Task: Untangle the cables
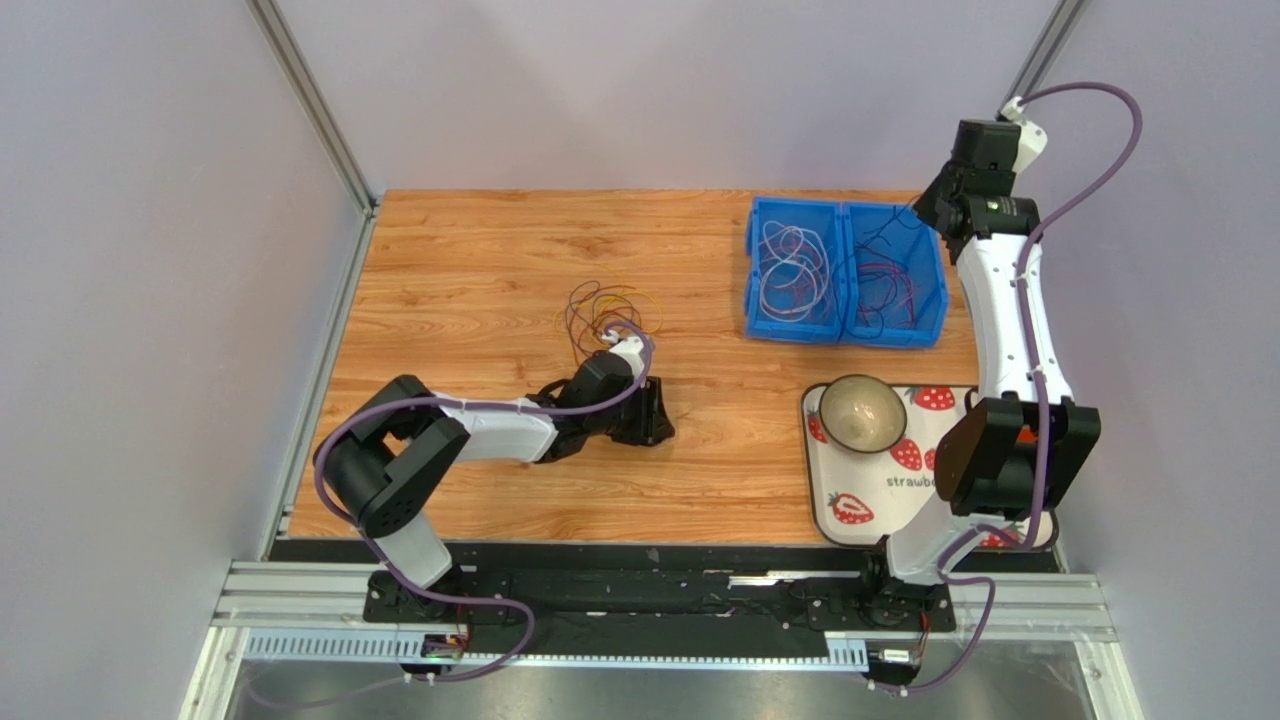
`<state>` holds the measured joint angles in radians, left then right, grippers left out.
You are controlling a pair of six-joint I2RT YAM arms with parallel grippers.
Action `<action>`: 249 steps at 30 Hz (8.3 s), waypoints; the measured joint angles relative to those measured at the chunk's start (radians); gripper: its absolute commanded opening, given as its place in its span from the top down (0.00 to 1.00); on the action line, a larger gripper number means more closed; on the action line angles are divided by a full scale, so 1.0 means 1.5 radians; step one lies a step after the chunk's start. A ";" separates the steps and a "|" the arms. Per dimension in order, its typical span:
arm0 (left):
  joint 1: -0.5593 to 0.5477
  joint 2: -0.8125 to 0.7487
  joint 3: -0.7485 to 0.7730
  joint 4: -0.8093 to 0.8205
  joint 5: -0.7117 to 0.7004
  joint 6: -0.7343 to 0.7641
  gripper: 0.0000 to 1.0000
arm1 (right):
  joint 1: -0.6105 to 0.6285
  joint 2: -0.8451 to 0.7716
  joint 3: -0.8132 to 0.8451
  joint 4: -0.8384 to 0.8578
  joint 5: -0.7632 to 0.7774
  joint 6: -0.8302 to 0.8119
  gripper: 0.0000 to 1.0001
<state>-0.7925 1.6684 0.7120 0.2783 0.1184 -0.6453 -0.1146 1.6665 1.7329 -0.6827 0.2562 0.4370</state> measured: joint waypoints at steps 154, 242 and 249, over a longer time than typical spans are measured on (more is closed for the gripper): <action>0.170 -0.280 0.385 -0.139 0.298 0.131 1.00 | 0.286 -0.630 -0.479 -0.020 -0.185 0.071 0.46; -0.205 -0.064 0.121 -0.083 -0.155 0.120 1.00 | 0.430 -0.359 -0.697 0.160 -0.172 0.376 0.73; -0.208 -0.064 0.121 -0.082 -0.155 0.120 1.00 | 0.437 -0.359 -0.697 0.169 -0.179 0.377 1.00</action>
<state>-1.1049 1.5726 0.8932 0.1547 -0.1146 -0.4652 0.5411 1.1282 0.6868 -0.4290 -0.0128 1.0031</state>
